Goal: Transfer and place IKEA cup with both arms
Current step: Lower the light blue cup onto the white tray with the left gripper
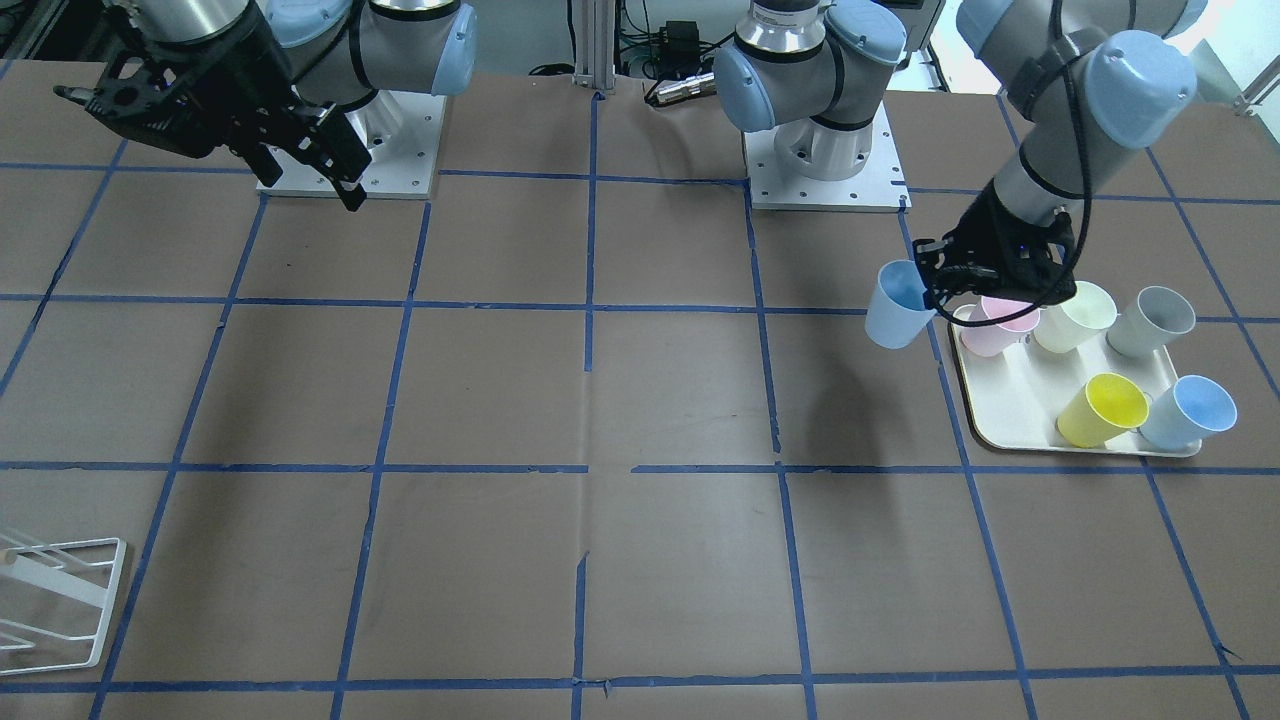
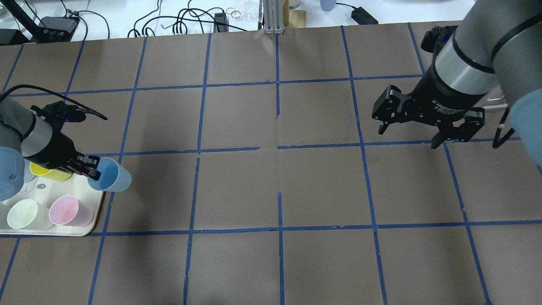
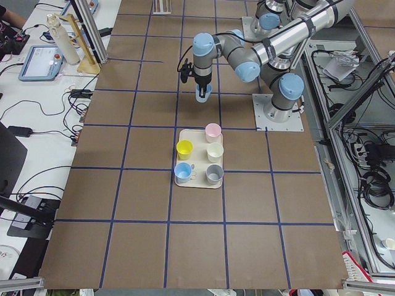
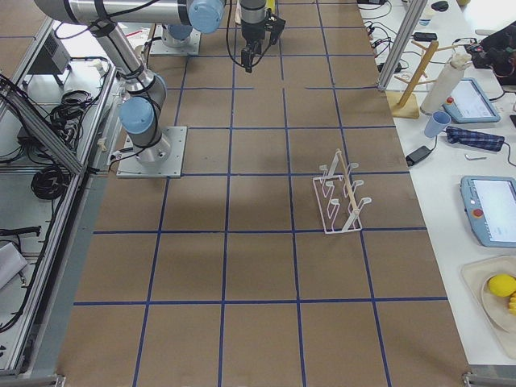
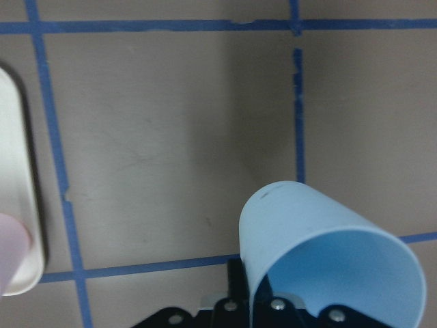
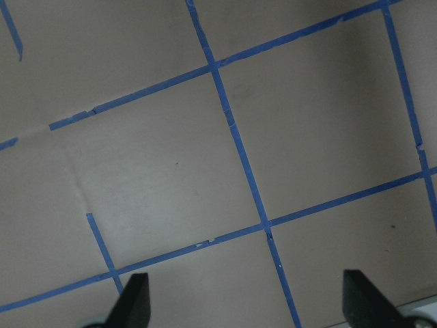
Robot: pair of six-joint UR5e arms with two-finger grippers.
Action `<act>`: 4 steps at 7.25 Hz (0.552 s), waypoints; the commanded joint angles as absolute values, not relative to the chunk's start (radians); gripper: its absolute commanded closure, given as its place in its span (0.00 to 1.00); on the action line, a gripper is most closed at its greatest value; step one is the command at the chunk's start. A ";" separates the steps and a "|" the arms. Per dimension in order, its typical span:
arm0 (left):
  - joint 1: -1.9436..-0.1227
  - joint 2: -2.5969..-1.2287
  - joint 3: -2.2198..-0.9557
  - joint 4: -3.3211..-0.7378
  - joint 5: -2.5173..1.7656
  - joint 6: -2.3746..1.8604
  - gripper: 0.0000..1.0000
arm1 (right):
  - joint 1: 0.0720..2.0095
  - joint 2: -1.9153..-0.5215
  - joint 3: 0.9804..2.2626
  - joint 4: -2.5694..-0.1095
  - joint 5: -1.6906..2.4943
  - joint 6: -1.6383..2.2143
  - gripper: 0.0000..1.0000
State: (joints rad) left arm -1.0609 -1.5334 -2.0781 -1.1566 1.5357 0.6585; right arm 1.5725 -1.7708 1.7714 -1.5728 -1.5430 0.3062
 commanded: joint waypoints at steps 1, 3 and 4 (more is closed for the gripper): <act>-1.017 -1.667 -1.989 -1.100 1.543 0.812 1.00 | 1.608 -1.766 1.785 -1.571 -1.577 0.260 0.00; -0.996 -1.765 -1.913 -1.109 1.543 0.939 1.00 | 1.585 -1.767 1.787 -1.578 -1.571 0.250 0.00; -0.952 -1.801 -1.908 -1.105 1.542 0.998 1.00 | 1.568 -1.769 1.786 -1.572 -1.578 0.217 0.00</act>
State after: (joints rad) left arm -0.9922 -1.7500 -1.9265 -1.1086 1.5423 0.9133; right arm 1.5879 -1.7670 1.7866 -1.5756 -1.5731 0.2455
